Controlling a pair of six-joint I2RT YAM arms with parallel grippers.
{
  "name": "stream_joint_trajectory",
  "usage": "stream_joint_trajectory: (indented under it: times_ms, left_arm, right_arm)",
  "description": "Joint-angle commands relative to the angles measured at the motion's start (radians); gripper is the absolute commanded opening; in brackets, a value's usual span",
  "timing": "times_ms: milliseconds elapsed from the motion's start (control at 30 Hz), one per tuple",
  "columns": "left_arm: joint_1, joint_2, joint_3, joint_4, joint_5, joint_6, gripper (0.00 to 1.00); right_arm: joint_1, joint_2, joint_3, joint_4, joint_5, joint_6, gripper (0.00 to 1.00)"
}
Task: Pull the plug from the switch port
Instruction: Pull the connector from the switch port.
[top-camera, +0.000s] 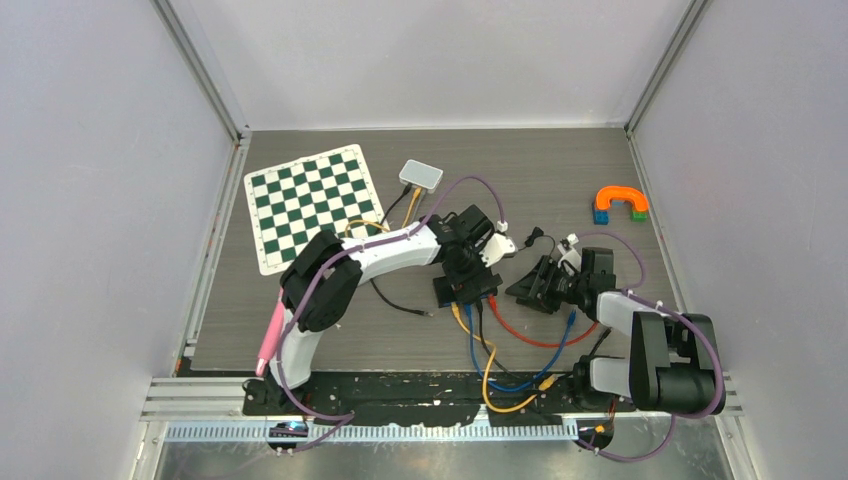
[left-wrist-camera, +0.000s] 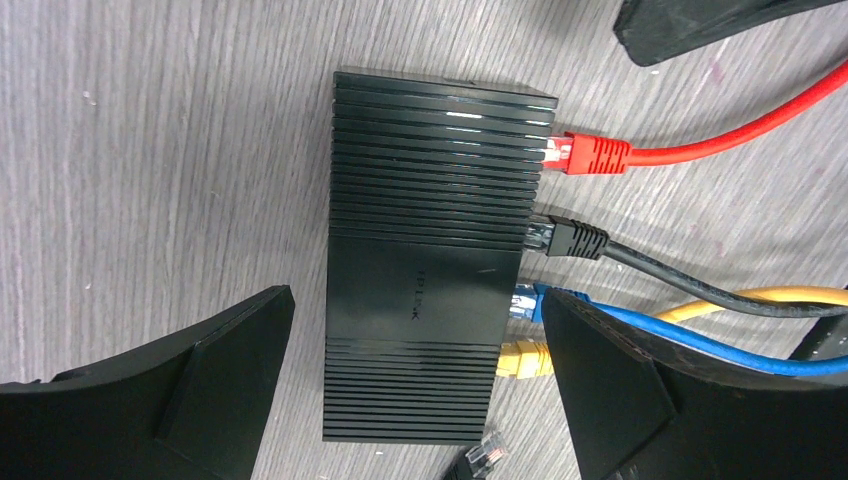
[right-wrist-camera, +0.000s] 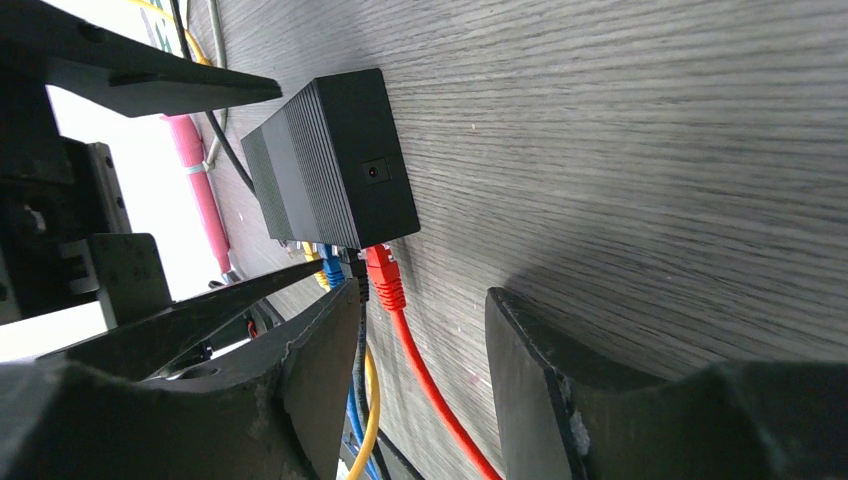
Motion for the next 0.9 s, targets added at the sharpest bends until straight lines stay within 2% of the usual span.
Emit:
stream_joint_trajectory:
  times_ms: [0, 433, 633, 867]
  left_arm:
    - [-0.007, 0.017, 0.035, -0.008, -0.004, 0.013, 1.00]
    - [-0.007, 0.033, 0.071, 0.005, 0.023, 0.003, 0.97]
    - [-0.007, 0.054, 0.069, -0.017, 0.035, 0.008, 0.83]
    - [-0.007, 0.049, 0.057, -0.003, 0.037, 0.008, 0.74]
  right_arm:
    - [0.010, 0.013, -0.004, 0.059, -0.025, 0.008, 0.56]
    - [0.034, 0.049, -0.005, 0.089, -0.028, 0.013, 0.55]
    - [0.042, 0.068, -0.004, 0.104, -0.027, 0.012, 0.53]
    - [0.075, 0.096, -0.003, 0.136, -0.027, 0.027, 0.49]
